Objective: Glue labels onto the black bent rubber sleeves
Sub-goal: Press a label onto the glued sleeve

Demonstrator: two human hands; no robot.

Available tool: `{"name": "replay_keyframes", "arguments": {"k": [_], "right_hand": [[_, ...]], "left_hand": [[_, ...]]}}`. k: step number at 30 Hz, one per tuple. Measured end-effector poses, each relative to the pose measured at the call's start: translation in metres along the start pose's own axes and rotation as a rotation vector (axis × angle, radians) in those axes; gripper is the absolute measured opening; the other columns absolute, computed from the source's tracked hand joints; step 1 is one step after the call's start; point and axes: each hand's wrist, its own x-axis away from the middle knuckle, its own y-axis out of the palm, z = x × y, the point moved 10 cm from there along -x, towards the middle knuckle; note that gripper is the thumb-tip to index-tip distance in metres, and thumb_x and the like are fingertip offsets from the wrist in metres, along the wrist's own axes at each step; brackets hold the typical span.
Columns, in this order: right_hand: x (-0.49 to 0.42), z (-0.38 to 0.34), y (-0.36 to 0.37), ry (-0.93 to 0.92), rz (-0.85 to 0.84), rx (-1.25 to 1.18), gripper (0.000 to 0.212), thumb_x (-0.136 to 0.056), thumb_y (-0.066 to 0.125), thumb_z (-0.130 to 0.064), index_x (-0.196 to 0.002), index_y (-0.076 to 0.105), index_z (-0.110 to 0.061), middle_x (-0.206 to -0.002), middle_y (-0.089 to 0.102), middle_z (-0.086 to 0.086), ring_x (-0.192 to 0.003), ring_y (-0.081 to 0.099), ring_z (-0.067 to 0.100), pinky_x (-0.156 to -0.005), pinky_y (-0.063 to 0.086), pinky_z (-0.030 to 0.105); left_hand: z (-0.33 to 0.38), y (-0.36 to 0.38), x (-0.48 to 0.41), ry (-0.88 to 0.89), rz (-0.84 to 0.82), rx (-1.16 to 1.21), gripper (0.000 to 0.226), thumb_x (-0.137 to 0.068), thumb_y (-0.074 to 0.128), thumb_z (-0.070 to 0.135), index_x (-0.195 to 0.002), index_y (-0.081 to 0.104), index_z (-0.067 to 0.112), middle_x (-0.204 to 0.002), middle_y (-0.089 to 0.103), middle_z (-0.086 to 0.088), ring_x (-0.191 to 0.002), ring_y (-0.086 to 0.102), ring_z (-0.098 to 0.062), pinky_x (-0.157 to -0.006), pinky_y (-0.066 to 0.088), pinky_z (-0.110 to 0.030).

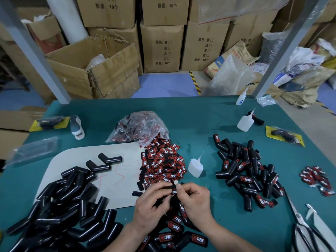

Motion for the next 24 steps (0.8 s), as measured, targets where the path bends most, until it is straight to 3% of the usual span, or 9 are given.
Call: {"name": "replay_keyframes", "arguments": {"k": [3, 6, 10, 13, 15, 17, 21, 24], "right_hand": [[0.002, 0.003, -0.002, 0.023, 0.061, -0.011, 0.05, -0.085, 0.065, -0.053, -0.05, 0.057, -0.019, -0.04, 0.049, -0.002, -0.04, 0.04, 0.006, -0.044, 0.034, 0.021], [-0.003, 0.018, -0.004, 0.116, 0.056, -0.103, 0.066, -0.086, 0.056, -0.07, -0.056, 0.061, -0.011, -0.042, 0.051, 0.003, -0.039, 0.043, 0.011, -0.043, 0.035, 0.023], [-0.007, 0.014, -0.011, 0.03, 0.079, -0.057, 0.044, -0.09, 0.055, -0.065, -0.075, 0.07, -0.026, -0.055, 0.058, 0.003, -0.046, 0.05, 0.009, -0.046, 0.041, 0.024], [-0.009, 0.001, -0.007, -0.068, 0.046, 0.01, 0.012, -0.095, 0.058, -0.044, -0.095, 0.068, -0.038, -0.081, 0.067, -0.002, -0.07, 0.063, 0.01, -0.065, 0.053, 0.029], [-0.008, -0.012, -0.005, -0.197, 0.021, 0.019, 0.015, -0.095, 0.057, -0.023, -0.1, 0.066, -0.035, -0.097, 0.064, -0.005, -0.09, 0.064, 0.021, -0.08, 0.054, 0.034], [-0.006, -0.019, -0.002, -0.277, -0.021, 0.035, 0.02, -0.091, 0.058, -0.012, -0.1, 0.066, -0.029, -0.105, 0.06, -0.004, -0.097, 0.062, 0.025, -0.085, 0.052, 0.034], [-0.003, -0.01, 0.014, -0.161, -0.152, -0.01, 0.01, -0.087, 0.072, -0.02, -0.098, 0.07, -0.021, -0.096, 0.061, -0.005, -0.083, 0.061, 0.016, -0.074, 0.052, 0.028], [-0.004, -0.003, 0.023, -0.081, -0.217, -0.023, 0.017, -0.086, 0.075, -0.026, -0.085, 0.072, -0.009, -0.081, 0.058, 0.001, -0.075, 0.056, 0.016, -0.07, 0.049, 0.031]], "left_hand": [[-0.001, 0.0, 0.001, -0.009, 0.019, -0.008, 0.022, -0.092, 0.072, 0.011, -0.112, 0.072, 0.019, -0.124, 0.07, 0.006, -0.108, 0.072, -0.02, -0.095, 0.055, -0.027], [-0.005, -0.002, 0.0, -0.025, 0.045, -0.003, 0.023, -0.089, 0.073, 0.007, -0.109, 0.073, 0.018, -0.121, 0.071, 0.005, -0.105, 0.072, -0.021, -0.093, 0.056, -0.029], [-0.015, -0.013, 0.001, -0.09, 0.132, 0.022, 0.02, -0.089, 0.072, 0.011, -0.106, 0.075, 0.022, -0.115, 0.073, 0.004, -0.103, 0.073, -0.022, -0.094, 0.055, -0.029], [-0.022, -0.017, 0.001, -0.145, 0.172, 0.051, 0.02, -0.089, 0.071, 0.013, -0.104, 0.075, 0.026, -0.112, 0.075, 0.004, -0.103, 0.073, -0.023, -0.094, 0.055, -0.029], [-0.024, -0.018, 0.001, -0.16, 0.184, 0.067, 0.019, -0.089, 0.071, 0.014, -0.103, 0.075, 0.027, -0.111, 0.075, 0.004, -0.103, 0.072, -0.022, -0.094, 0.054, -0.026], [-0.025, -0.018, 0.001, -0.171, 0.186, 0.086, 0.019, -0.089, 0.071, 0.014, -0.103, 0.075, 0.027, -0.112, 0.075, 0.004, -0.104, 0.072, -0.021, -0.094, 0.054, -0.023], [-0.027, -0.015, 0.002, -0.188, 0.178, 0.123, 0.02, -0.09, 0.071, 0.013, -0.104, 0.076, 0.026, -0.112, 0.074, 0.001, -0.104, 0.071, -0.023, -0.09, 0.056, -0.024], [-0.028, -0.015, 0.002, -0.19, 0.16, 0.121, 0.015, -0.094, 0.072, 0.023, -0.107, 0.075, 0.031, -0.114, 0.074, 0.001, -0.105, 0.071, -0.026, -0.089, 0.06, -0.039]]}}
